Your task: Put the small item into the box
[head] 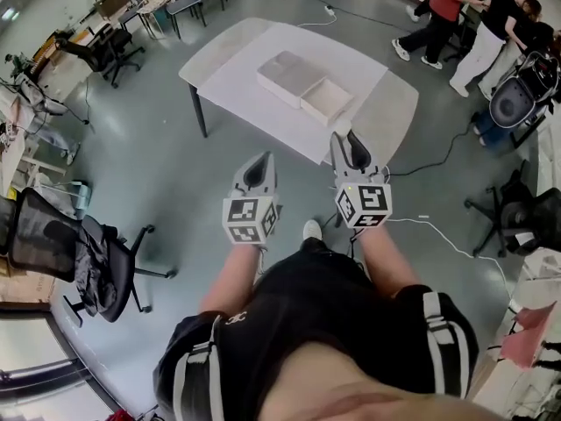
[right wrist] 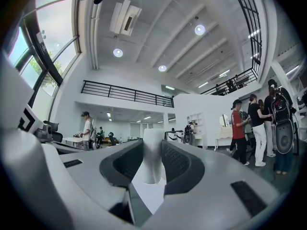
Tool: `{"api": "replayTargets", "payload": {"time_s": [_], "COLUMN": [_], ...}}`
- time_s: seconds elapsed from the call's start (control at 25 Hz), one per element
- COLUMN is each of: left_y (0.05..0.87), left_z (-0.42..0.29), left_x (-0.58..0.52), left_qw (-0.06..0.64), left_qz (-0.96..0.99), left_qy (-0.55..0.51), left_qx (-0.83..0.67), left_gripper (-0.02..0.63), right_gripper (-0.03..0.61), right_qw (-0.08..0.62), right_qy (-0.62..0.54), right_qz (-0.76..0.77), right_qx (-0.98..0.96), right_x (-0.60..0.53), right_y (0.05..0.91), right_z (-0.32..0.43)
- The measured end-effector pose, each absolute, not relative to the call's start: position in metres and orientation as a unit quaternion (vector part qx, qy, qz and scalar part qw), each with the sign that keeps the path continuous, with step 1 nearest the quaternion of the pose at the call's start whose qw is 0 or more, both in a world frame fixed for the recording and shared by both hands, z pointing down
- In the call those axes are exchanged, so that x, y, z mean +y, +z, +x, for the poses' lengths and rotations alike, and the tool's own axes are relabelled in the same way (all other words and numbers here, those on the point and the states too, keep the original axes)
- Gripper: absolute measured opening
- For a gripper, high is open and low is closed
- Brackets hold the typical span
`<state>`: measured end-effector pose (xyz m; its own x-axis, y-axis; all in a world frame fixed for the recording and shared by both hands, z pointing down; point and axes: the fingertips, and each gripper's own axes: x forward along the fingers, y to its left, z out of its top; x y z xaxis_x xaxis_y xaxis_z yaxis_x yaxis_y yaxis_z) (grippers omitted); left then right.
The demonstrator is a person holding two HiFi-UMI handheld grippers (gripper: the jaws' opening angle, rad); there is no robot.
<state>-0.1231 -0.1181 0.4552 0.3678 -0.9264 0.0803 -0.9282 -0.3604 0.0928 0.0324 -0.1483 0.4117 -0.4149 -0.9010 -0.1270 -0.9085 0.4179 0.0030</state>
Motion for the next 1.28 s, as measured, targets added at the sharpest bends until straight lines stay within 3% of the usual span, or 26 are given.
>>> {"api": "replayTargets", "payload": {"time_s": [0.68,1.28], "left_y": [0.453,0.459], "left_z": [-0.060,-0.055], "left_x": [-0.310,-0.391], "left_qw": [0.069,0.077], "left_qz": [0.839,0.850], "left_qy": [0.036,0.040], "left_qx": [-0.539,-0.519], "left_gripper": [0.005,0.005], "right_gripper": [0.120,0.120], "right_qw": [0.038,0.001], "right_qy": [-0.001,-0.027], "right_qz": [-0.534,-0.537], "right_qx": [0.845,0.843], "right_x": [-0.333,-0.412], "right_y": [0.427,0.455], "right_z": [0.072,0.067]}}
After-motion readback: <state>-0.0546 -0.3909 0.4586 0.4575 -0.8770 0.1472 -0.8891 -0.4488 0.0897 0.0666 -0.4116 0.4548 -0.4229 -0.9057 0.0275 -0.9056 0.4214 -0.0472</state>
